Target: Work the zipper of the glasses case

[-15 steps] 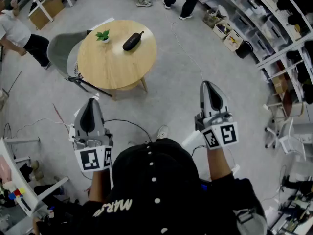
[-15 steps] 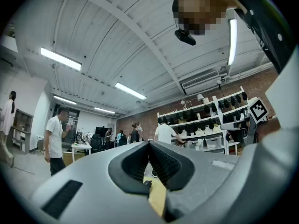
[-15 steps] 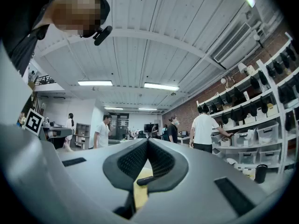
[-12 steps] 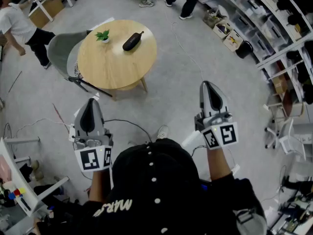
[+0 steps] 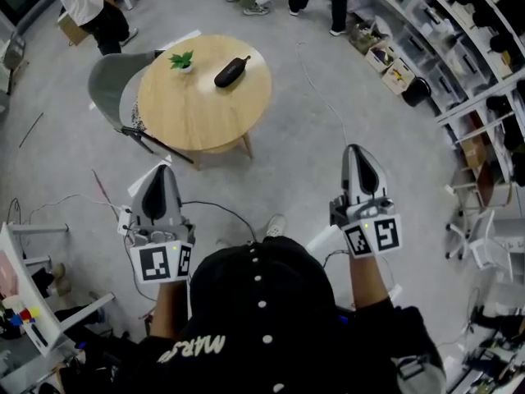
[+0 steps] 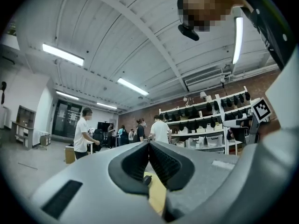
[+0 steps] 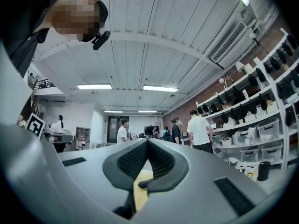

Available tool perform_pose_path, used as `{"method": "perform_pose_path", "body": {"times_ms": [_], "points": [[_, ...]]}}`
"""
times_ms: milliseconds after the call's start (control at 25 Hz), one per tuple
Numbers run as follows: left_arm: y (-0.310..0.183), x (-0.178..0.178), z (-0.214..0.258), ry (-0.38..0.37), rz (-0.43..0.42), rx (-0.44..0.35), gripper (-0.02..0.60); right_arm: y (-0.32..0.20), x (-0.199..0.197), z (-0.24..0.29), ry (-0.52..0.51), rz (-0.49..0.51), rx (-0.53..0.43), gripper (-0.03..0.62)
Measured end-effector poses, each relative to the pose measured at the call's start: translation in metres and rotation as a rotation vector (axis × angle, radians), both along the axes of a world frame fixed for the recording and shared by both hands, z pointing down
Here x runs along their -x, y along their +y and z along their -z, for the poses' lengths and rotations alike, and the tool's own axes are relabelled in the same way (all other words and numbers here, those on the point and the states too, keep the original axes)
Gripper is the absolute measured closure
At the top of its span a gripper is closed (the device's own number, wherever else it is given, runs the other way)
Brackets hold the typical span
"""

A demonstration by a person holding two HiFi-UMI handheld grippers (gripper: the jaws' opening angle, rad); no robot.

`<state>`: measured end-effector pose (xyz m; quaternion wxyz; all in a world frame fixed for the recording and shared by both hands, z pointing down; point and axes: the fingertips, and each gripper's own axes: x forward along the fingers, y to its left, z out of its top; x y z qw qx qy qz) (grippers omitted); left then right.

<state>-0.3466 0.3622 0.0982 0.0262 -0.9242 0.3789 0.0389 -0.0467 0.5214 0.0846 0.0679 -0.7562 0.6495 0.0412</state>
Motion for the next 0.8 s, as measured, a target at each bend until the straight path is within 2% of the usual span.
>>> {"method": "perform_pose_path", "body": {"times_ms": [160,200,280,320,560,800], "points": [[0.005,0.0,0.007,-0.021,0.02,-0.063,0.571,0.001,-0.003,0.001,0.0,-0.007,-0.012,0.594],[0.005,0.0,0.008,-0.018,0.016,-0.067,0.549,0.001,-0.003,0.0,-0.005,-0.005,-0.013,0.576],[0.005,-0.003,0.008,-0.015,0.007,-0.06,0.461,-0.001,-0.006,-0.004,-0.014,0.005,-0.005,0.502],[0.006,-0.006,0.006,-0.016,0.005,-0.053,0.442,-0.002,-0.008,-0.006,-0.016,0.01,0.001,0.476],[0.011,-0.026,0.0,-0.038,0.003,-0.033,0.434,-0.004,-0.026,-0.015,-0.012,0.03,0.017,0.456],[0.019,-0.069,-0.003,-0.052,0.028,-0.029,0.432,-0.004,-0.066,-0.023,-0.005,0.067,0.027,0.456]]}}
